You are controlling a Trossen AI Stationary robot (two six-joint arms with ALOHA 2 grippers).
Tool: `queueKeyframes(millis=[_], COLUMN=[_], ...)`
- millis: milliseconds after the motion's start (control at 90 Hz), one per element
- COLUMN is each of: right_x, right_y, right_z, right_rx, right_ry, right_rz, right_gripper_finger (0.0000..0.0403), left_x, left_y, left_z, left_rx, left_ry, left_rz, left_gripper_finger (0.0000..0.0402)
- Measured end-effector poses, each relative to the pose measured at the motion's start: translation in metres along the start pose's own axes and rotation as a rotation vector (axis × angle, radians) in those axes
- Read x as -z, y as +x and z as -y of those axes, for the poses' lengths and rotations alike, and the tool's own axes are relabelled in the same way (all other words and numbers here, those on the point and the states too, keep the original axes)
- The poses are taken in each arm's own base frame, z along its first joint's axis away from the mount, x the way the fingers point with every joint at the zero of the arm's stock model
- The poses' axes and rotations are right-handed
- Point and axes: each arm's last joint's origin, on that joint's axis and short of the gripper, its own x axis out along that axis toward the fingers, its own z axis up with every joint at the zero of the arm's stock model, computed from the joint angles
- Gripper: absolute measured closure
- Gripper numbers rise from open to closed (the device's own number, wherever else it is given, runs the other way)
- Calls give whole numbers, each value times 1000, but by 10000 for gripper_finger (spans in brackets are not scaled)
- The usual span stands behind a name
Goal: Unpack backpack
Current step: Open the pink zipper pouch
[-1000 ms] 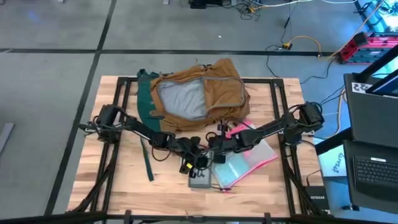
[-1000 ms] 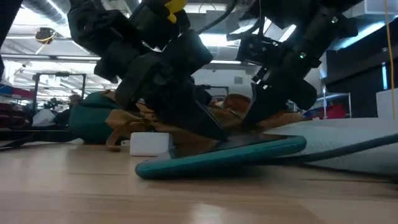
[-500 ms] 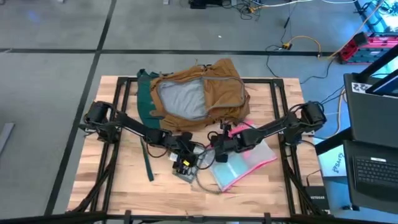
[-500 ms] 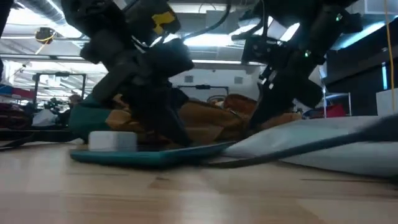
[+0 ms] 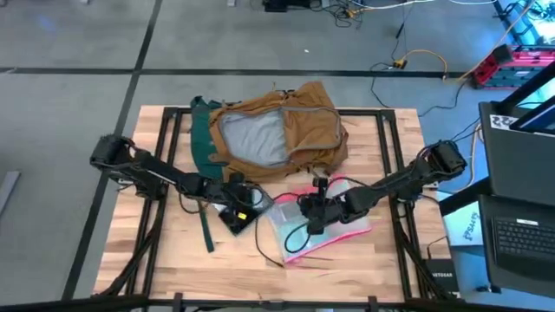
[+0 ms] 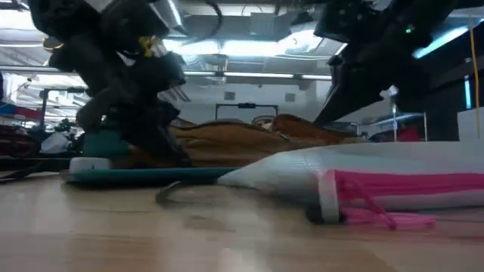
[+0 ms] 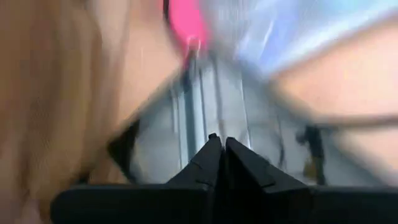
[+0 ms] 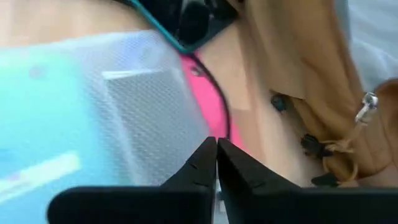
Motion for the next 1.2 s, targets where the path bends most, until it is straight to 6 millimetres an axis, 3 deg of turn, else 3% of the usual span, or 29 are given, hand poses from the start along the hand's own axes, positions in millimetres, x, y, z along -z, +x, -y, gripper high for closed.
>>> queueKeyframes(millis=[89,322,678,822,1200], right_x=[5,10,12,11,9], right_y=[-5,-23,-32,-31,-31], right_z=[-11,-40,-52,-49,-48], right_rx=[-31,-111,-92,-43,21], right_ry=[-25,15,63,71,89], right_rz=[8,64,115,133,172], right_gripper_finger=[402,402,402,402,402], left_x=[-14,-27,-25,-29,-36], left_y=[-5,-3,40,55,60], left_z=[7,26,46,58,75], left_rx=[34,164,197,208,126], left_ry=[46,192,318,408,579], left_rz=[130,332,301,295,290], left_gripper_finger=[393,393,368,324,185])
